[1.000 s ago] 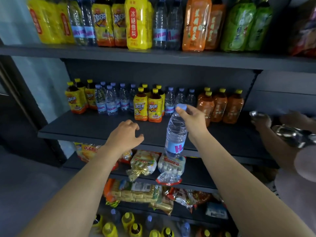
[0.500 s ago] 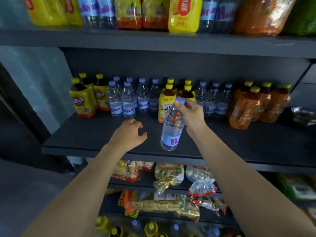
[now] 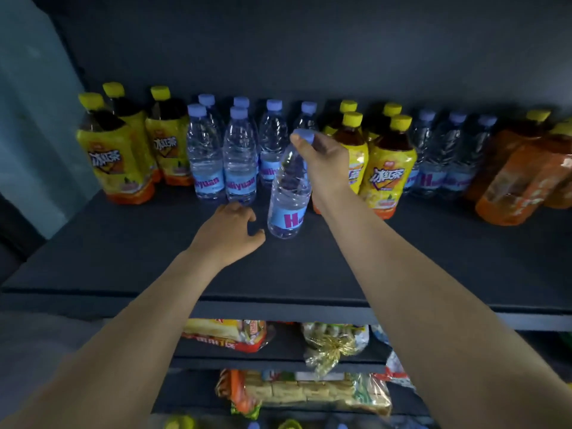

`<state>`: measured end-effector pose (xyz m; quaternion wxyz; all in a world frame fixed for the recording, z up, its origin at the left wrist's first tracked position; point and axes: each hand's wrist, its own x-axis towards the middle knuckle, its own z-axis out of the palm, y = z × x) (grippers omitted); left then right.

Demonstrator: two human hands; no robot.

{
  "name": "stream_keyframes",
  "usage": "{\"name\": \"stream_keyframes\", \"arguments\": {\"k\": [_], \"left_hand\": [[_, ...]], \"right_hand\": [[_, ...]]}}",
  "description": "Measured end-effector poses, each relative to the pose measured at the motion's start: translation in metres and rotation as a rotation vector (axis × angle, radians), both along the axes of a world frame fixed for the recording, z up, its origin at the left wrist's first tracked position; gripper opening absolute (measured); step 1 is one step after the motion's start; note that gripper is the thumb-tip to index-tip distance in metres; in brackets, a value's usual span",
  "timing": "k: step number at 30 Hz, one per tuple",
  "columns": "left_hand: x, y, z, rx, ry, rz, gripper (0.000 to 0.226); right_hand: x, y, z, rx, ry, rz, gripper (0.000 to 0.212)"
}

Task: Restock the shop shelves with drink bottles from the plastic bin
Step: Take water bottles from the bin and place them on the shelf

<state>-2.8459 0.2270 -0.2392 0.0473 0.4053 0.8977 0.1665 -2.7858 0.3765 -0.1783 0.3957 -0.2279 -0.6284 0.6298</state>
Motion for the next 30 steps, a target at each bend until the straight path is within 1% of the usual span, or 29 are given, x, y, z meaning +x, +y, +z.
{"name": "stream_keyframes", "arguments": {"k": [2,5,8,11,14,16,17,20,22,24,26,28,30], "left_hand": [[-0.009,0.004,-0.015,-0.007,-0.008,-0.007,0.042],[-0.018,0.01,-0.037,-0.006,-0.001,0.001,0.044],[-0.018,0.012,-0.054,-0.028,-0.013,0.006,0.047],[-0.012,0.007,-0.071,-0.039,0.024,0.006,0.053],[-0.008,0.005,-0.078,-0.045,0.081,0.01,0.056],[-0.007,0.005,-0.08,-0.047,0.067,0.032,0.058],[-0.007,0.006,-0.08,-0.056,0.06,0.047,0.06],[-0.009,0.009,-0.083,-0.118,0.065,0.086,0.069],[-0.01,0.01,-0.083,-0.155,0.063,0.1,0.073],[-0.01,0.009,-0.083,-0.171,0.06,0.107,0.074],[-0.01,0.008,-0.083,-0.175,0.055,0.115,0.074],[-0.01,0.008,-0.083,-0.17,0.049,0.125,0.073],[-0.01,0.009,-0.083,-0.176,0.045,0.129,0.074]], "right_hand": [[-0.018,0.006,-0.008,0.007,0.024,-0.038,0.014],[-0.04,0.014,-0.02,0.095,0.015,-0.063,0.024],[-0.044,0.015,-0.032,0.179,-0.026,-0.009,0.032],[-0.034,0.015,-0.041,0.2,-0.048,0.041,0.037],[-0.019,0.02,-0.052,0.227,-0.09,0.178,0.059],[-0.01,0.024,-0.065,0.229,-0.169,0.252,0.074],[-0.007,0.027,-0.074,0.207,-0.205,0.277,0.076],[-0.001,0.03,-0.097,0.184,-0.286,0.293,0.071],[0.0,0.029,-0.108,0.191,-0.304,0.298,0.069],[0.0,0.03,-0.114,0.192,-0.297,0.303,0.059],[-0.001,0.033,-0.113,0.185,-0.312,0.286,0.056],[-0.008,0.035,-0.112,0.226,-0.344,0.23,0.059],[-0.02,0.036,-0.112,0.257,-0.385,0.137,0.072]]}}
